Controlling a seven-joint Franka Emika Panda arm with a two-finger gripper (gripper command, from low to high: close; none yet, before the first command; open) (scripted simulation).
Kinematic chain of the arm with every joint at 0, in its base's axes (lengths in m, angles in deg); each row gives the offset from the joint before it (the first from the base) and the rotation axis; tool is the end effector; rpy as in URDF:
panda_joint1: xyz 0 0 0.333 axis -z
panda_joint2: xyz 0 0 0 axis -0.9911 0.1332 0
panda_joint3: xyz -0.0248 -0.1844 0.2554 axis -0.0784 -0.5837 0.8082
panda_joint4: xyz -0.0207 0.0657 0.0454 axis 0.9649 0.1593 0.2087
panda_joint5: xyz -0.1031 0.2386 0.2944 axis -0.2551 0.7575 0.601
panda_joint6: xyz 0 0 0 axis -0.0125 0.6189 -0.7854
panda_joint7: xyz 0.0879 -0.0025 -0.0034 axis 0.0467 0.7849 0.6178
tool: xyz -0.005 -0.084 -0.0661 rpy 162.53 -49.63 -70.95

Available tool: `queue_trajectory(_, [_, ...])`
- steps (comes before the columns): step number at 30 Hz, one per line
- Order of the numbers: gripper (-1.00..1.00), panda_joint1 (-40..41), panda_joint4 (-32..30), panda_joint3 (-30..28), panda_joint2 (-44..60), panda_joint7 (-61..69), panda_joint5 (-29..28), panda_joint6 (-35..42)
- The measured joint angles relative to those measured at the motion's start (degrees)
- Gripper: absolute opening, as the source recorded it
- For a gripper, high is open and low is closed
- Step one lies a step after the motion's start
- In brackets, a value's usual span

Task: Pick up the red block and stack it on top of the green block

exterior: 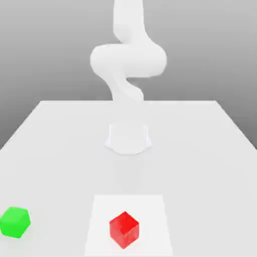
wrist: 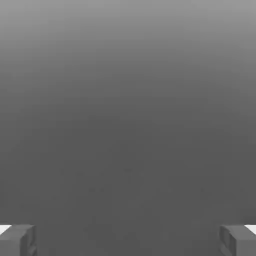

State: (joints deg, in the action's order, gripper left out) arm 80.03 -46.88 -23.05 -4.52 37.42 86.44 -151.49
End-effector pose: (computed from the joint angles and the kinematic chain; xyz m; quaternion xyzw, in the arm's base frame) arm 0.3813 -0.0046 0.6691 -0.8749 0.3309 -0.3233 0.1436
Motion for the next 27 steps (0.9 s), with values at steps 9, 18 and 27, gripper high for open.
queue_trajectory(9, [0.0, -6.97, -5.27, -6.95, 19.15, 18.03, 4.09, -8.1])
queue_trajectory(18, [0.0, -9.89, -10.45, -9.63, 37.82, 34.86, 6.92, -16.11])
queue_trajectory(27, [0.0, -7.94, -12.85, -7.77, 55.73, 44.65, 6.96, -27.01])
